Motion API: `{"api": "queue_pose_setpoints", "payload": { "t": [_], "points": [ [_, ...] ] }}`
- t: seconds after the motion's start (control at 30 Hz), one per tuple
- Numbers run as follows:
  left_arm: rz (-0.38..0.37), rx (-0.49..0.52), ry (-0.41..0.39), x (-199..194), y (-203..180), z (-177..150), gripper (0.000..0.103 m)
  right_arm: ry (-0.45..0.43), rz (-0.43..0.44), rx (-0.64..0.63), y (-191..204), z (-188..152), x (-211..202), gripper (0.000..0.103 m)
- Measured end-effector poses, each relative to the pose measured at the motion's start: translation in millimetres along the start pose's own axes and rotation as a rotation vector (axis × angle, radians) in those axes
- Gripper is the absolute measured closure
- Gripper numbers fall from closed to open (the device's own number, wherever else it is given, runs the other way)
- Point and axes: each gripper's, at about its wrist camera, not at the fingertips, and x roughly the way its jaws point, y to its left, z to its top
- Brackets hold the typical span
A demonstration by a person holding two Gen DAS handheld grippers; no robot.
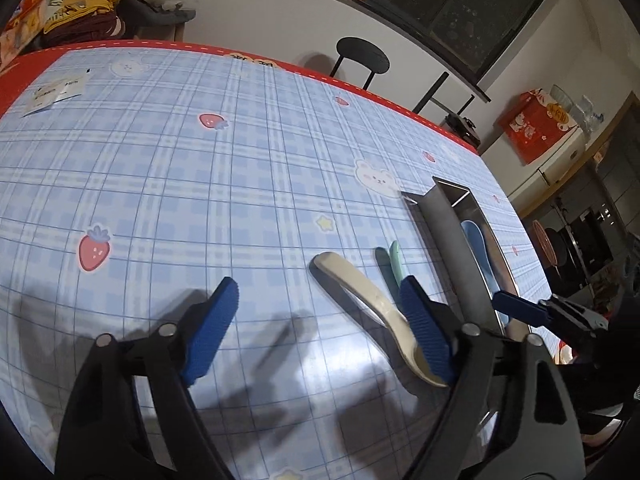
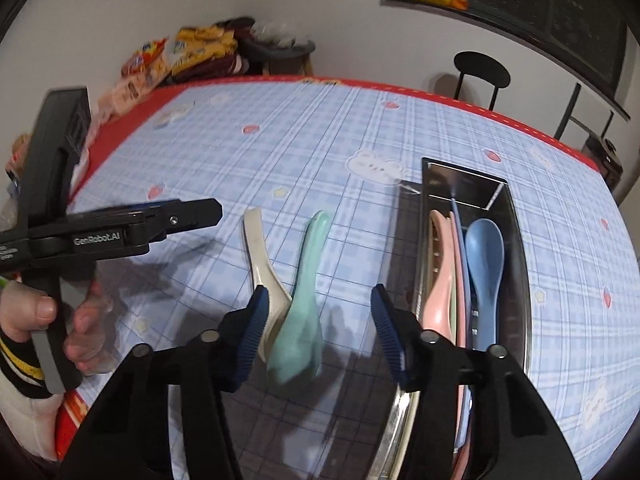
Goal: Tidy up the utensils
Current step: 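Close the right tool on the green spoon while the left tool reaches the beige spoon, then close the left tool on the beige spoon handle while the right tool holds the green spoon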
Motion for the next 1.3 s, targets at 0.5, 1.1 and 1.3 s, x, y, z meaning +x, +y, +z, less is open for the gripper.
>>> {"api": "queue_pose_setpoints", "payload": {
  "t": [0.5,1.1,1.3],
  "points": [
    [-0.069,0.014,0.043,14,-11,-5,0.034,0.165,-0.025,-0.107,23,-8,30,0.070],
    [-0.243,-0.075,0.136,37,-11,-16,0.057,0.179,0.100,0.010,24,-12,35,0.072],
    [-0.306,-0.104,0.168,48,-15,-20,0.068,0.175,0.125,0.027,25,-14,36,0.071]
  ]
}}
